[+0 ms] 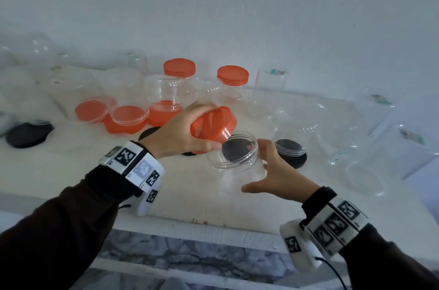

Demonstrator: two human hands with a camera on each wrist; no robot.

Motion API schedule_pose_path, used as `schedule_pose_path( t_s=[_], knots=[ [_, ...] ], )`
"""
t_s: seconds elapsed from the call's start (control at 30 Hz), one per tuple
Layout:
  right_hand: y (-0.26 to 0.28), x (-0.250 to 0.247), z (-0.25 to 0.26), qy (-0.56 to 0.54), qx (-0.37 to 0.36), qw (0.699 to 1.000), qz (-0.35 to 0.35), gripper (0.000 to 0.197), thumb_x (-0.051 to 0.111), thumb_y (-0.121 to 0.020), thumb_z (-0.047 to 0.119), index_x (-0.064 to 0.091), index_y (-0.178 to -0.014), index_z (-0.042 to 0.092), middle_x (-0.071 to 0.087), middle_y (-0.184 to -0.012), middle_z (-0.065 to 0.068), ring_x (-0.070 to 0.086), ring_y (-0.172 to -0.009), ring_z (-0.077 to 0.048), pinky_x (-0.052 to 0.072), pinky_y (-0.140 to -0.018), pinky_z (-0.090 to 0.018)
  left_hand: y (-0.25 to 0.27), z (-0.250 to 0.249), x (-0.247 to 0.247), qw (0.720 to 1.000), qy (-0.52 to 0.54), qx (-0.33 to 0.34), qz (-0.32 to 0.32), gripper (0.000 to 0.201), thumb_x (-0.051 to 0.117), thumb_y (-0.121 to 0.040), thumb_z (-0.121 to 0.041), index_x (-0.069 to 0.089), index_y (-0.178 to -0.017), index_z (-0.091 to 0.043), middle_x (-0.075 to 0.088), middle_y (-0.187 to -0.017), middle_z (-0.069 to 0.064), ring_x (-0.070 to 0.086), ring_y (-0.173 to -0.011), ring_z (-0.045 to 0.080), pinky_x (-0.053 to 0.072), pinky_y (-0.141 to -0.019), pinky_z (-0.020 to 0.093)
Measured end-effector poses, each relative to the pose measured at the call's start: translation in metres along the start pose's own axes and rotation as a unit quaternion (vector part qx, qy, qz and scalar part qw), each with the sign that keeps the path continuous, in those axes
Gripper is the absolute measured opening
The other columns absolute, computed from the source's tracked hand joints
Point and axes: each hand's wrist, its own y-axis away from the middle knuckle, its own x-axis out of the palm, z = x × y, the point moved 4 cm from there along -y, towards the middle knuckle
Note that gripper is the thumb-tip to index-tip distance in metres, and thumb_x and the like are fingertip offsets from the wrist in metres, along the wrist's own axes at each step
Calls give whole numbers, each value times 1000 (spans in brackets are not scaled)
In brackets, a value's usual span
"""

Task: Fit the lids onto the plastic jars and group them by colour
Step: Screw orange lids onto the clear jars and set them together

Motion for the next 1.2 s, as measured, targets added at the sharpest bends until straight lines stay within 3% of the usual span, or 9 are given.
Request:
schedule_pose_path(
  t_s=[0.17, 0.3, 0.53, 0.63, 0.73, 0.93, 1.03, 1.13, 1.2],
  knots=[
    [-1, 2, 1, 4, 9, 1000, -10, 95, 86, -58, 37, 28, -132, 26, 37, -130, 5, 42, -119, -9, 40, -103, -34, 5, 0, 9, 999, -51, -4, 14, 92, 65, -56, -64, 39, -136, -27, 35, -140, -11, 32, -129, 1, 27, -100, 12],
    [-2, 5, 6, -1, 16, 1000, -5, 89, 87, -59, 25, 35, -131, 22, 34, -125, 2, 45, -113, -10, 43, -96, -25, 6, -1, 17, 995, -96, -4, 31, 95, 63, -56, -68, 39, -138, -26, 32, -141, -14, 28, -132, 3, 27, -108, 28],
    [-7, 14, 5, -39, 13, 999, 0, 73, 86, -61, 16, 37, -114, 26, 37, -124, 4, 45, -111, -5, 44, -82, -15, 6, -13, 34, 981, -174, 8, 83, 100, 55, -54, -73, 38, -139, -23, 30, -142, -12, 20, -127, -2, 21, -104, 22],
    [-8, 13, 4, -41, 12, 999, -1, 74, 86, -60, 16, 38, -116, 25, 38, -123, 3, 46, -108, -4, 45, -77, -12, 5, -20, 40, 977, -190, 4, 102, 96, 71, -59, -64, 38, -139, -22, 29, -142, -10, 20, -130, 3, 23, -109, 29],
    [-8, 13, 4, -40, 12, 999, -6, 78, 87, -59, 17, 40, -122, 20, 39, -123, 2, 46, -108, -5, 45, -80, -13, 1, -26, 47, 971, -214, 11, 108, 89, 77, -65, -51, 38, -139, -22, 30, -142, -9, 21, -129, 5, 22, -107, 25],
    [-6, 13, 8, -37, 7, 999, 0, 81, 87, -60, 19, 40, -125, 17, 37, -122, 3, 47, -103, -4, 44, -86, -19, 0, -26, 54, 960, -255, 38, 112, 90, 76, -62, -56, 40, -138, -23, 32, -141, -9, 22, -127, 7, 19, -99, 20],
    [-4, 12, 11, -20, 6, 1000, 13, 86, 87, -60, 21, 36, -129, 16, 34, -122, 4, 46, -105, -5, 45, -93, -23, 0, -27, 54, 963, -241, 36, 116, 94, 78, -61, -54, 36, -139, -25, 28, -143, -11, 19, -128, 2, 19, -101, 19],
    [-2, 3, 18, 10, -5, 999, 30, 100, 87, -58, 25, 25, -137, 19, 27, -123, 7, 42, -114, -9, 41, -102, -30, 5, -19, 49, 976, -171, -27, 133, 114, 85, -56, -44, 17, -146, -25, 11, -147, -15, 6, -126, -9, 11, -105, 16],
    [-1, -11, 29, 51, -23, 998, 25, 108, 86, -56, 34, 21, -141, 22, 24, -128, 9, 39, -121, -11, 39, -105, -32, 11, -5, 41, 983, -95, -87, 132, 125, 88, -54, -34, 5, -147, -26, 6, -149, -16, 8, -130, -5, 14, -108, 20]
  ],
)
